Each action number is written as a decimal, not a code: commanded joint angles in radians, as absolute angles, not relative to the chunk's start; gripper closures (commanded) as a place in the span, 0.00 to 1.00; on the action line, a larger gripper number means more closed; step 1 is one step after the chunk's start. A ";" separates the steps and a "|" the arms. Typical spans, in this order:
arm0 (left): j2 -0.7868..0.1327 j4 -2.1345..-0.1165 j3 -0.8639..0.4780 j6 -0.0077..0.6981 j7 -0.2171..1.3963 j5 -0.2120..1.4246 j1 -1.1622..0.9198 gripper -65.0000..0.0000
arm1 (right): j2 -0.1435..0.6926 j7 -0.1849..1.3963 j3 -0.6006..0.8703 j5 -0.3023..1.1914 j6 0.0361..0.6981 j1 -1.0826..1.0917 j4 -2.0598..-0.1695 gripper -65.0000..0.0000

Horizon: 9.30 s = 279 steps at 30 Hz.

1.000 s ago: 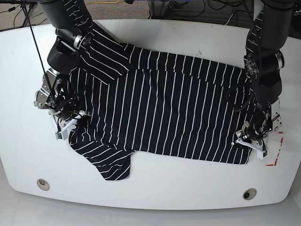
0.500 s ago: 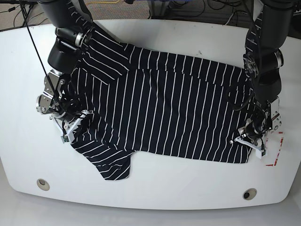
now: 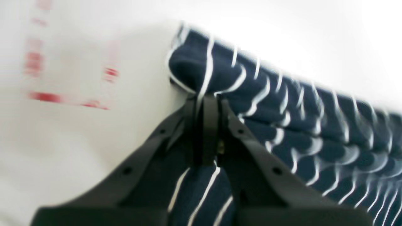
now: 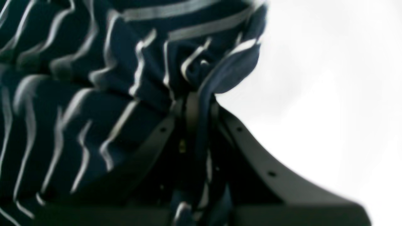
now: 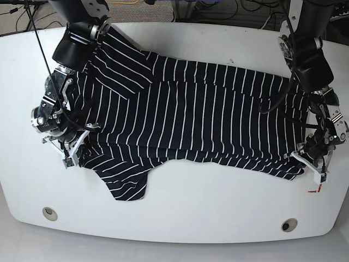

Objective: Layout the t-shirt on the table in an organized manner, then fold the t-shirt properly

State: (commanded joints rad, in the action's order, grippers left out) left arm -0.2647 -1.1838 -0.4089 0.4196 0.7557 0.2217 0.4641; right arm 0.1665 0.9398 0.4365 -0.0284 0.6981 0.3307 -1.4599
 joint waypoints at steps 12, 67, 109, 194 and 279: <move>-0.262 -1.283 -0.407 0.421 0.791 0.223 0.605 1.00 | 0.234 0.944 0.286 -0.030 0.698 0.509 -1.486 1.00; -0.343 -1.877 -0.538 0.423 1.066 0.486 0.297 1.00 | 0.180 1.101 0.437 -0.031 0.698 -0.038 -2.022 1.00; -0.386 -1.874 -0.671 0.423 1.069 0.584 -0.303 1.00 | 0.107 1.082 0.435 -0.033 0.698 -0.349 -2.025 0.88; -0.394 -1.162 -0.483 0.417 0.828 0.351 0.320 0.36 | 0.077 0.814 0.526 -0.031 0.698 0.245 -1.322 0.90; -0.426 -1.386 -0.443 0.420 0.926 0.433 0.857 1.00 | 0.338 1.089 0.209 -0.028 0.698 0.782 -1.675 1.00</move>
State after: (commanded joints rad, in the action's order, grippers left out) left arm -0.4258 -1.3863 -0.4427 0.4196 0.9260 0.4335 0.8569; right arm 0.3383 1.0886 0.2094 -0.0284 0.6981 0.7818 -1.6747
